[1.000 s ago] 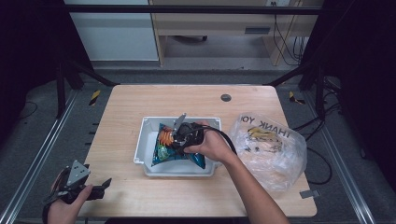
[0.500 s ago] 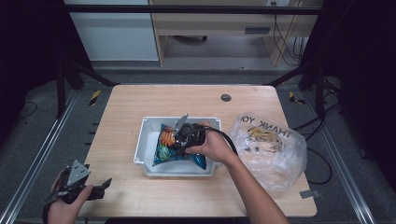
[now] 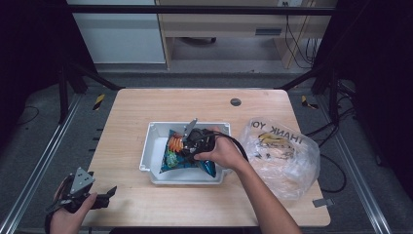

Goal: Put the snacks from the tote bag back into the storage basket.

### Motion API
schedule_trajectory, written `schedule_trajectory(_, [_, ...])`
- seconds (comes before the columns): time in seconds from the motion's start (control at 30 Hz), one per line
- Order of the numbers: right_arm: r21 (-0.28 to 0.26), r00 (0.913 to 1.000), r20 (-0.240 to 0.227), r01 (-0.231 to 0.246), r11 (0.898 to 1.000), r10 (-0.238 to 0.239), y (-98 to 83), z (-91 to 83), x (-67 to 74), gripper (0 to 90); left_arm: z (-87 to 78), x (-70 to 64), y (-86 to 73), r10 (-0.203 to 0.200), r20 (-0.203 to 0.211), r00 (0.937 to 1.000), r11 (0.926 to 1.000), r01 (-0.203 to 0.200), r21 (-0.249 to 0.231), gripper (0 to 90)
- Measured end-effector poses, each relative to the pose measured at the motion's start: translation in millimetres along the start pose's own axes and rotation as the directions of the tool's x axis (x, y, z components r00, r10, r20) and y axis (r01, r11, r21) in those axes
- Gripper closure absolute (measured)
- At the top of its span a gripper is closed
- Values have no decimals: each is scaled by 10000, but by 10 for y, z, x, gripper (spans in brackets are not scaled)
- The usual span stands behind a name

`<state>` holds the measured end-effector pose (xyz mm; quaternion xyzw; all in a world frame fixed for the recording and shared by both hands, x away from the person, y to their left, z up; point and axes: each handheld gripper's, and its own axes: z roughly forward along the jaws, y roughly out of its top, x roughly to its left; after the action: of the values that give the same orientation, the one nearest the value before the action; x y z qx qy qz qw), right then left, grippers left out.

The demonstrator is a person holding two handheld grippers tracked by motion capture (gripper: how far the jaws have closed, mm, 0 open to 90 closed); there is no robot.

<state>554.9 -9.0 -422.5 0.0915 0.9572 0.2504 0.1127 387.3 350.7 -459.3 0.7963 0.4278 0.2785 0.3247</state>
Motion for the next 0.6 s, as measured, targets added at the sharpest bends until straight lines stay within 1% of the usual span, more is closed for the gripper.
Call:
schedule_trajectory(0.17, [20,10000,1,2,10000,-2,-3,4,-5,427,1,-3,1,-3,3,10000,10000,3,4,45])
schedule_trajectory(0.27, [-12,9999,-26,-113,9999,113,-9,7,-13,425,0,-5,1,2,-3,10000,10000,-2,4,45])
schedule_trajectory(0.47, [-6,9999,27,-155,9999,155,-9,10,-22,422,1,-5,2,-2,2,10000,10000,2,4,45])
schedule_trajectory(0.6, [-4,10000,17,-86,10000,86,-7,15,-27,420,1,-3,2,-10,17,10000,10000,10,-9,45])
